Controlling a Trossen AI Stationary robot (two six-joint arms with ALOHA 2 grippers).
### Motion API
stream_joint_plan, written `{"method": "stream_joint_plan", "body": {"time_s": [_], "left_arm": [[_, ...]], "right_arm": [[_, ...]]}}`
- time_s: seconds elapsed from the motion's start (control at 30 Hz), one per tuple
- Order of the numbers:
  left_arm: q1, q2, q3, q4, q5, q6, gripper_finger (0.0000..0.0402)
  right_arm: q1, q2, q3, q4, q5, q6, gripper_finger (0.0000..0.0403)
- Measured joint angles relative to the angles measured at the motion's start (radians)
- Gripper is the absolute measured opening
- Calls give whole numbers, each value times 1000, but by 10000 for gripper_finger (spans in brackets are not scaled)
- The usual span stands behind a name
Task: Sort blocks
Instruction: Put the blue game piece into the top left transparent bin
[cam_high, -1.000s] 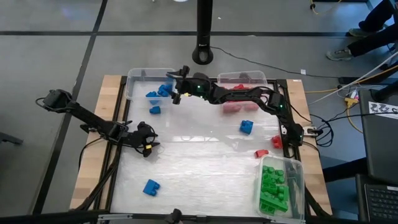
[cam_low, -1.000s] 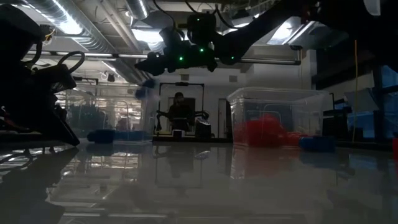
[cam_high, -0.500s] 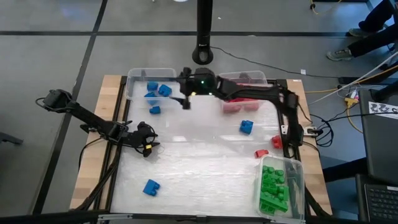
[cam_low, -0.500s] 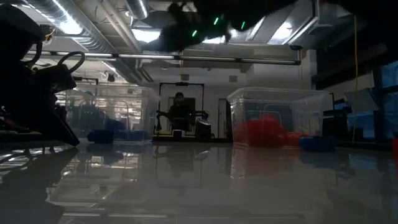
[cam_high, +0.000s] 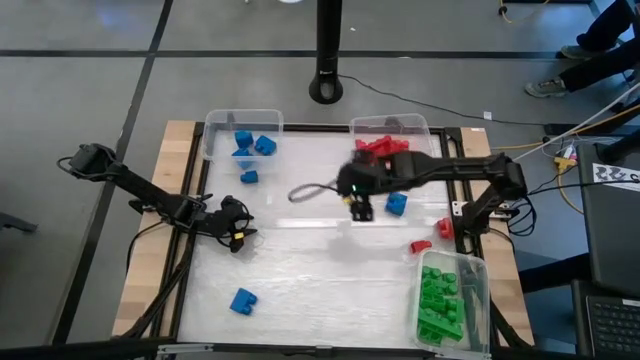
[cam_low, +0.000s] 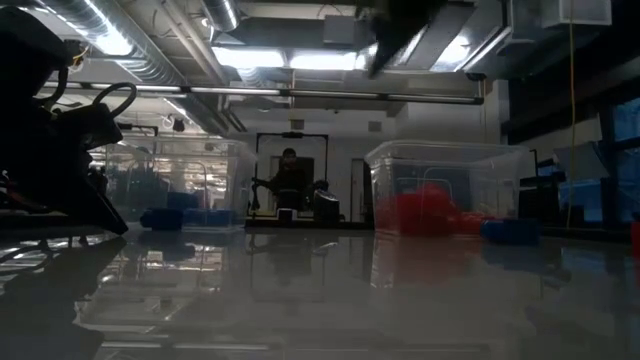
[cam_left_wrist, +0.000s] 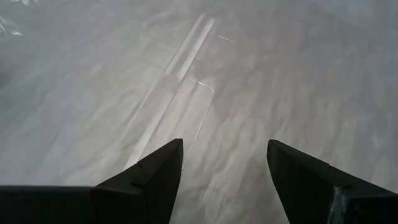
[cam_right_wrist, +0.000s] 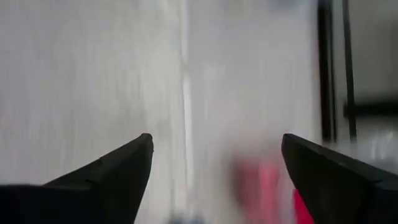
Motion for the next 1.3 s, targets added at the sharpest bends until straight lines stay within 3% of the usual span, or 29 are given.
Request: {"method": "stream_joint_plan", "body": {"time_s": [0.13, 0.3, 0.43, 0.63, 0.83, 1.1, 1.3], "left_arm": [[0, 0, 0, 0, 0, -4, 224], [0, 0, 0, 0, 0, -7, 224], [0, 0, 0, 0, 0, -18, 224], [0, 0, 0, 0, 0, -19, 224], [0, 0, 0, 0, 0, -21, 224], [0, 0, 0, 0, 0, -20, 224], [0, 0, 0, 0, 0, -19, 224]], "right_arm": [[73, 4, -30, -257, 52, 225, 351], [128, 7, -157, -361, -15, 400, 351], [128, 7, -288, -352, -89, 448, 351], [85, 8, -475, -287, -89, 450, 351], [15, 1, -613, -94, -89, 398, 351], [-38, -5, -696, 29, -155, 340, 351], [-34, -3, -684, 43, -181, 317, 351]]}}
